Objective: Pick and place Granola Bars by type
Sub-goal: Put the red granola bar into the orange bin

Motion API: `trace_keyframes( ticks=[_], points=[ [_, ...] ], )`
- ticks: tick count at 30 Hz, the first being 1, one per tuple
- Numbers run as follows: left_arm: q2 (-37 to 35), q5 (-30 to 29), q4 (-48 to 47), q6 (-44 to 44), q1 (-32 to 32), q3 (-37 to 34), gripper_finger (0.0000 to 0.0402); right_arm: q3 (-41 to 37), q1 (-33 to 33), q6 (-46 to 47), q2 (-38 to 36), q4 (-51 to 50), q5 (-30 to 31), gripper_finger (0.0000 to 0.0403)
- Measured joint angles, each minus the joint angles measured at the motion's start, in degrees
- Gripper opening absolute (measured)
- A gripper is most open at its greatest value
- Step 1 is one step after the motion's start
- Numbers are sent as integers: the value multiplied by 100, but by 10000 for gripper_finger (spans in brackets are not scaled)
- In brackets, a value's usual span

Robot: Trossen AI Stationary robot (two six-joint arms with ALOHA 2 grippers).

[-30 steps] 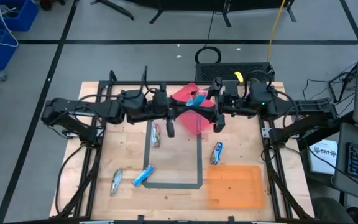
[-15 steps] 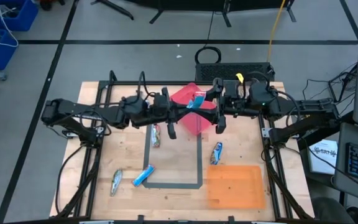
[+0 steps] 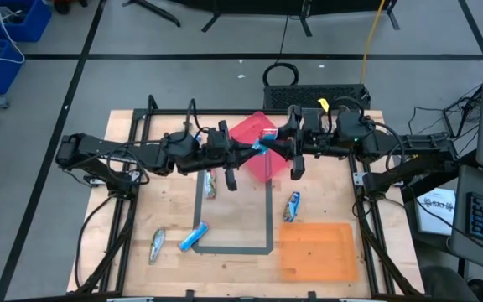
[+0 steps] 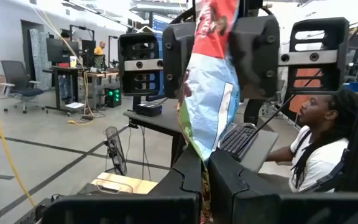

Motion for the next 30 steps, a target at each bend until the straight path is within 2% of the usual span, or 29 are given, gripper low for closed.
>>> trace_keyframes(
  ticks=[3,5,11,16,19,22,26,30],
  points=[
    [-1,84,69,-92,1,0,12,0,0,0,0,28,-19,24],
    [-2,93,100,-150,2,0,33,0,0,-26,-2,36,-153,13],
    [0,305,100,-246,2,0,128,0,0,23,-11,25,-151,11],
    [-91,951,85,-419,2,-6,203,0,0,-20,-162,-55,-143,8],
    [-228,1140,100,-429,-2,-4,242,0,0,-20,-299,-191,-126,8],
    [-397,1124,45,-412,4,-4,272,0,3,101,-400,-326,-119,8],
    [-751,782,-243,-46,9,-2,295,0,102,350,-505,-570,-69,7],
    [-1076,392,-831,246,9,-4,303,-1,250,1166,-534,-1091,177,7]
  ],
)
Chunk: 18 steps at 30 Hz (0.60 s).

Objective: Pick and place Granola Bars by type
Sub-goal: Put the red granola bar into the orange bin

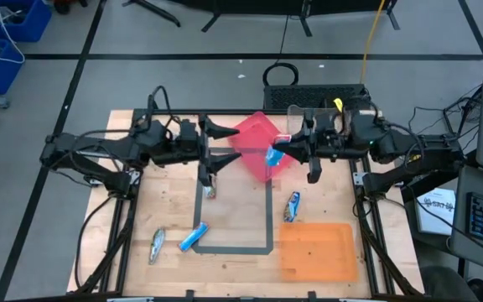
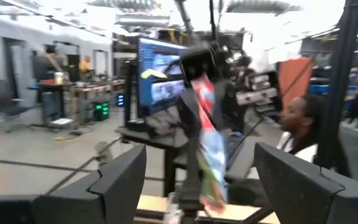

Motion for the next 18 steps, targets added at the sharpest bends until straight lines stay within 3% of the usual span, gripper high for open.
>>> trace_keyframes(
  ticks=[9,18],
  points=[
    [-714,-712,-1223,99,9,2,289,-1,366,1654,-112,-796,26,5],
    [-1207,-1048,-1961,10,9,4,286,-1,1044,3452,-124,-1947,776,4]
  ],
)
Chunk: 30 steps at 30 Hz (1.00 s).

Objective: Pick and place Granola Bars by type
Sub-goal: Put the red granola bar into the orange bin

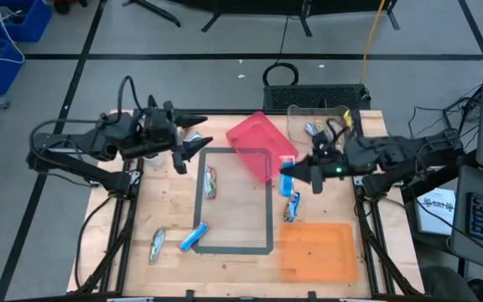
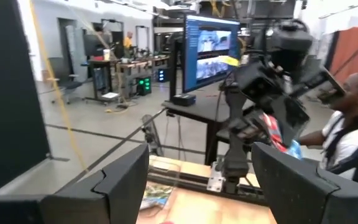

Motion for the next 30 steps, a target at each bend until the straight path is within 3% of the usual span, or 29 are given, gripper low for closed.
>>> trace_keyframes(
  ticks=[5,10,24,30],
  points=[
    [-177,-409,-419,-75,0,0,282,0,608,1475,4,-1385,575,3],
    [-332,-454,-706,-88,0,0,274,0,1177,2864,109,-2190,869,3],
    [-395,-458,-939,-399,0,0,274,2,1937,5208,844,-3395,833,3],
    [-395,-458,-1044,-418,0,0,280,2,2224,6001,1114,-3816,428,3]
  ],
)
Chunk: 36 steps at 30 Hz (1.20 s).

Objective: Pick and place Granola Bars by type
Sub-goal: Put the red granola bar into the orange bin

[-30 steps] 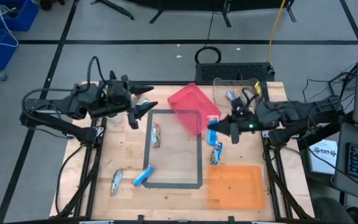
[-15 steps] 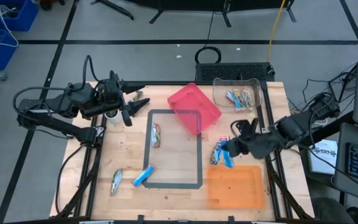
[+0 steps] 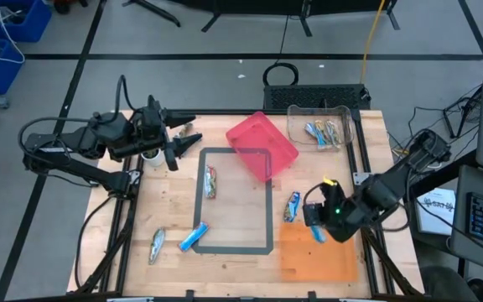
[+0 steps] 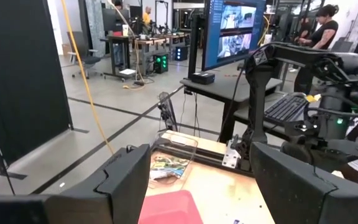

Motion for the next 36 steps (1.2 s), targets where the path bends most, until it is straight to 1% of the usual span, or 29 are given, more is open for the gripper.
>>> trace_keyframes(
  ticks=[8,11,16,20,22,24,25,30,36],
  points=[
    [0,2,-22,13,0,0,275,0,502,1004,340,-406,-89,2],
    [0,5,-22,30,0,0,279,-2,526,1039,479,-464,-443,2],
    [0,10,-22,22,0,0,276,-2,517,1052,641,-401,-615,2],
    [0,13,-22,22,0,0,274,-2,483,1056,779,-403,-625,2],
    [0,15,-20,20,0,0,277,-2,418,1050,873,-364,-496,2],
    [0,15,-21,20,0,0,279,-2,358,994,986,-242,-216,2],
    [0,15,-19,17,0,0,280,-2,330,955,1035,-172,-169,2],
    [0,13,-13,0,0,0,273,-23,283,896,1332,127,-169,2],
    [0,12,-8,-103,0,0,261,-585,283,922,1396,1246,-160,2]
  ],
)
